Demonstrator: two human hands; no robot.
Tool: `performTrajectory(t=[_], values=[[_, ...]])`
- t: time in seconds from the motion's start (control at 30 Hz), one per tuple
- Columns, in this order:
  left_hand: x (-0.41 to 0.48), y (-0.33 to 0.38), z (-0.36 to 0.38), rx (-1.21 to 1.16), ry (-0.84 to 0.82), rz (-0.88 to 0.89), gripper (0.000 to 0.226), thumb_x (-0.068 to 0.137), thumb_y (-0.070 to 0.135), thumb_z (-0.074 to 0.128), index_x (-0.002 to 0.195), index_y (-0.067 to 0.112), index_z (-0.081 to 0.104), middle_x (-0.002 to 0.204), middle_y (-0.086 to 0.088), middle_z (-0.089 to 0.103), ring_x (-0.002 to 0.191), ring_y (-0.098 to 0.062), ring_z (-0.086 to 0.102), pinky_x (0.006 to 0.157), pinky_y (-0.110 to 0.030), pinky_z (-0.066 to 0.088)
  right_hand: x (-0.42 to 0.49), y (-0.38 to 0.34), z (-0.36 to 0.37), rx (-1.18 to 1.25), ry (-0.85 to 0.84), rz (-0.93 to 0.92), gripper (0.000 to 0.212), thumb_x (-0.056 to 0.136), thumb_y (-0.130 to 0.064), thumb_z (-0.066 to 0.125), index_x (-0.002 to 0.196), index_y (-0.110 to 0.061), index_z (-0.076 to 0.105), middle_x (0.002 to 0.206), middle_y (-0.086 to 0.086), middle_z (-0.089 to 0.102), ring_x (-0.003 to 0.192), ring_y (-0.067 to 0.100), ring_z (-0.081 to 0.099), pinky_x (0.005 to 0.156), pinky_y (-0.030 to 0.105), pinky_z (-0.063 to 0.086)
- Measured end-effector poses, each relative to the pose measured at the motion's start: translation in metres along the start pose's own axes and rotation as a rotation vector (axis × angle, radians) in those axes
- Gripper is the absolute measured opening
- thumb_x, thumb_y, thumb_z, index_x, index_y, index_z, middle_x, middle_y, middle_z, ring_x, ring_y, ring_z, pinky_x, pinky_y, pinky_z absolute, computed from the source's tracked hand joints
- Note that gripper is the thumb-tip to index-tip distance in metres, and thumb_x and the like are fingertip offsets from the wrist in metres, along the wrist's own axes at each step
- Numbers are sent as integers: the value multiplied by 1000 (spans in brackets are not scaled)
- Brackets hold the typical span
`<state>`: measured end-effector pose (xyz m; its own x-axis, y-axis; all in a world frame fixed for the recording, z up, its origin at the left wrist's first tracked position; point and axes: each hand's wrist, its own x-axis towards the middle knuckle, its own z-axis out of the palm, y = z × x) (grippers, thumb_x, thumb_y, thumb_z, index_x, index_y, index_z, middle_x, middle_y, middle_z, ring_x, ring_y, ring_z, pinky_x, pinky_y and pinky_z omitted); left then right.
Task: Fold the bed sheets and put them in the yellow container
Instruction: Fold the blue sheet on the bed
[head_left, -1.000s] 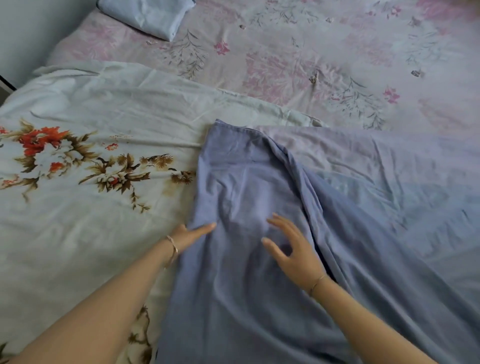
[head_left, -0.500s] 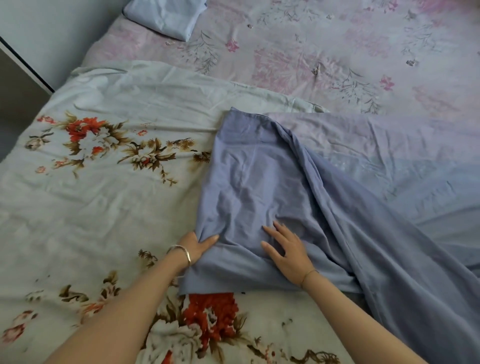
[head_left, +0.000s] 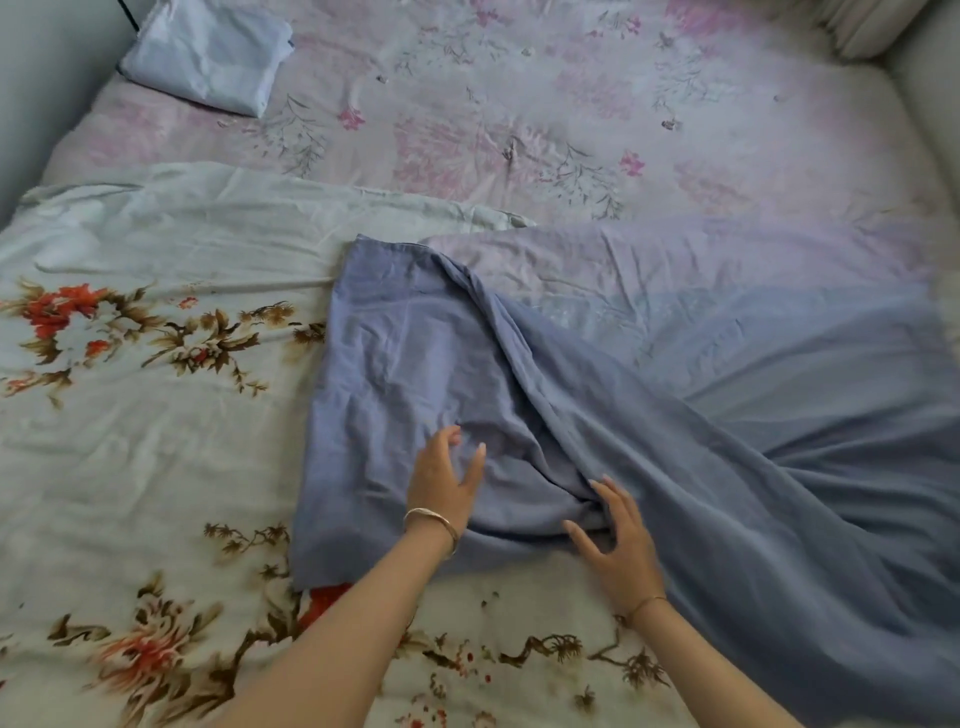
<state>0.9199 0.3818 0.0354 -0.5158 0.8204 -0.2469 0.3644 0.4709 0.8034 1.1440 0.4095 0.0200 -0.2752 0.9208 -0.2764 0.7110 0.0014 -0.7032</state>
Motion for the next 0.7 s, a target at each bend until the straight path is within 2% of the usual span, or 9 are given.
performTrajectory(t=[0.13, 0.2, 0.27, 0.33, 0.4, 0.47, 0.57, 0.63, 0.7], values=[[-37, 36, 75, -18, -283, -178, 30, 93, 44, 49, 95, 15, 56, 91, 1, 61, 82, -15, 56, 76, -26, 43, -16, 42, -48, 86, 13, 72, 57, 78, -37, 72, 128, -31, 45, 137, -11, 40, 127, 5, 38, 106, 24, 33], [-52, 43, 106, 5, -402, -271, 40, 92, 51, 44, 77, 15, 53, 80, -4, 60, 76, -19, 54, 77, -34, 46, -21, 61, -68, 173, -49, 156, 59, 76, -37, 73, 127, -29, 43, 134, -11, 42, 124, 5, 40, 102, 20, 34], [-71, 53, 146, 19, -496, -377, 50, 92, 56, 40, 69, 13, 50, 73, -7, 56, 70, -21, 51, 70, -33, 39, -30, 90, -97, 175, -145, 192, 64, 77, -37, 74, 131, -27, 41, 133, -13, 40, 122, 3, 38, 98, 15, 31], [-87, 55, 176, -48, -549, -493, 57, 90, 59, 41, 94, 6, 62, 93, -10, 66, 89, -24, 60, 75, -28, 39, -38, 113, -119, 137, -250, 208, 76, 73, -47, 74, 136, -28, 36, 134, -17, 35, 123, -1, 34, 100, 15, 31], [-99, 56, 203, -235, -511, -631, 74, 81, 66, 51, 123, 5, 55, 117, -10, 64, 106, -24, 60, 87, -27, 46, -47, 136, -139, 106, -350, 212, 97, 60, -69, 69, 140, -28, 32, 138, -18, 32, 128, -1, 31, 106, 18, 30], [-108, 57, 228, -372, -399, -724, 101, 59, 79, 62, 130, 9, 48, 127, -5, 58, 111, -23, 58, 96, -35, 48, -54, 155, -156, 110, -410, 217, 111, 49, -82, 63, 142, -29, 29, 145, -16, 30, 133, 3, 30, 110, 22, 30], [-115, 59, 249, -460, -327, -800, 110, 47, 74, 73, 130, 7, 47, 126, -3, 58, 112, -25, 58, 99, -39, 47, -60, 169, -170, 158, -459, 265, 106, 54, -70, 70, 143, -29, 28, 148, -13, 29, 136, 5, 30, 108, 19, 31], [-126, 76, 247, -517, -403, -867, 101, 46, 66, 80, 124, 6, 55, 113, -6, 67, 103, -24, 63, 96, -40, 49, -63, 170, -174, 184, -463, 256, 102, 60, -63, 73, 144, -29, 26, 148, -14, 28, 136, 5, 29, 107, 18, 31], [-132, 92, 248, -588, -528, -853, 66, 74, 50, 71, 122, 7, 57, 99, -7, 71, 93, -22, 67, 93, -38, 52, -63, 165, -176, 148, -486, 226, 101, 64, -60, 73, 146, -28, 22, 147, -15, 24, 136, 4, 26, 109, 21, 28]])
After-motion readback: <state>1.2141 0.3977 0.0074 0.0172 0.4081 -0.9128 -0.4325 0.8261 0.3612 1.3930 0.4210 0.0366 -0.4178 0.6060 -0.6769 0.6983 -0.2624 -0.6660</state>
